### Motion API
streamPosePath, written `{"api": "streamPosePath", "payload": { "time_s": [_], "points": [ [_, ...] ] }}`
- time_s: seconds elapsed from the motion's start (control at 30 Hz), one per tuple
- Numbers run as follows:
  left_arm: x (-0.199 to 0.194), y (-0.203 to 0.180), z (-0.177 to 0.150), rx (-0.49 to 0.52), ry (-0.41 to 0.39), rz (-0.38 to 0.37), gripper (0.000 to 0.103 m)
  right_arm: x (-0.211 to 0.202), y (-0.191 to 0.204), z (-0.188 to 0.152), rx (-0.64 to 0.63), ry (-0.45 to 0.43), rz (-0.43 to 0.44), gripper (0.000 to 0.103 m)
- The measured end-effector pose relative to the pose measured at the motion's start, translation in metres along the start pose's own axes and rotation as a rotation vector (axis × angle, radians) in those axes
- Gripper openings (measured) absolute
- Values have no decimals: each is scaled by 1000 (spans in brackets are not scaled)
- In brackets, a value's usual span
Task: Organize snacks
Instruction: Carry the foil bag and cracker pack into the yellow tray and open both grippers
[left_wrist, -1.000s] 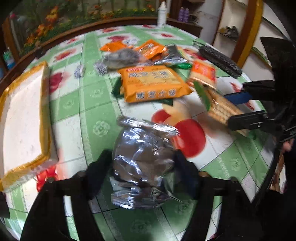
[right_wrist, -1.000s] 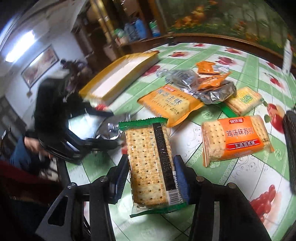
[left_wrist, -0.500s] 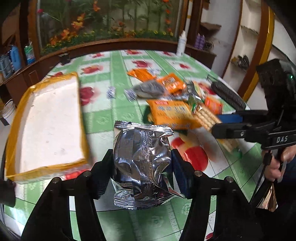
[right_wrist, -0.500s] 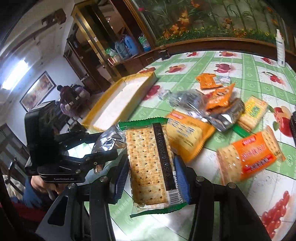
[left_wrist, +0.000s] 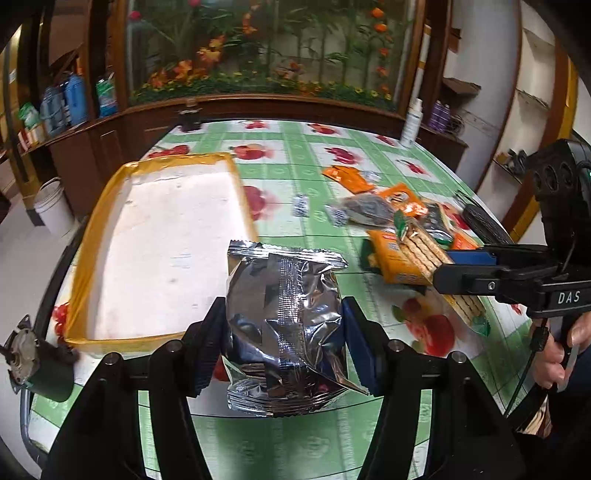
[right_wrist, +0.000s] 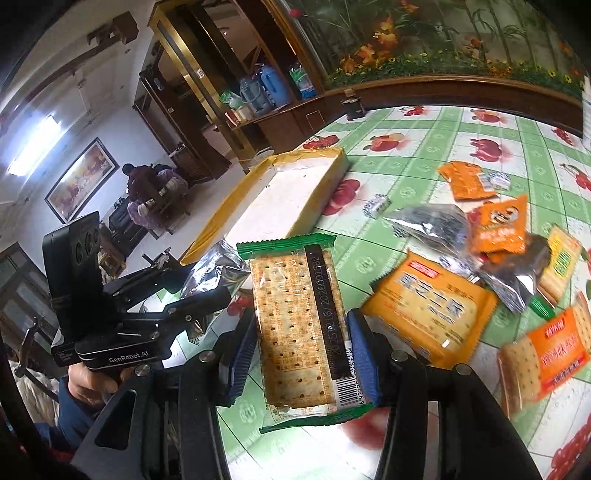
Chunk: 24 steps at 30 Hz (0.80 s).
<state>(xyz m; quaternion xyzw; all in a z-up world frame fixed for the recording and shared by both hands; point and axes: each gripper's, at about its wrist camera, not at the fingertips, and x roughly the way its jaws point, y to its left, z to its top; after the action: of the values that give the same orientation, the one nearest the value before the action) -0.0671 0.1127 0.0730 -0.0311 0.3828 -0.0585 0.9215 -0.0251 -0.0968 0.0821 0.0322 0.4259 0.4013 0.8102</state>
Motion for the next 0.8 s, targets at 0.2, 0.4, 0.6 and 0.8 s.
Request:
{"api": "streamPosePath", "payload": {
  "time_s": [0.2,0.4,0.6,0.8],
  "points": [
    [-3,25,8,-41,-19,51,60,15,18,21,-4,5,-2,50],
    [1,53,25,-71,-28,113,60,33,34,52,-9,1,-27,50],
    [16,82,52,-118,-23,146,60,62,47,86,-35,14,-67,50],
    [41,103,72,-165,7,177,60,99,47,124,-34,12,-112,50]
  ]
}}
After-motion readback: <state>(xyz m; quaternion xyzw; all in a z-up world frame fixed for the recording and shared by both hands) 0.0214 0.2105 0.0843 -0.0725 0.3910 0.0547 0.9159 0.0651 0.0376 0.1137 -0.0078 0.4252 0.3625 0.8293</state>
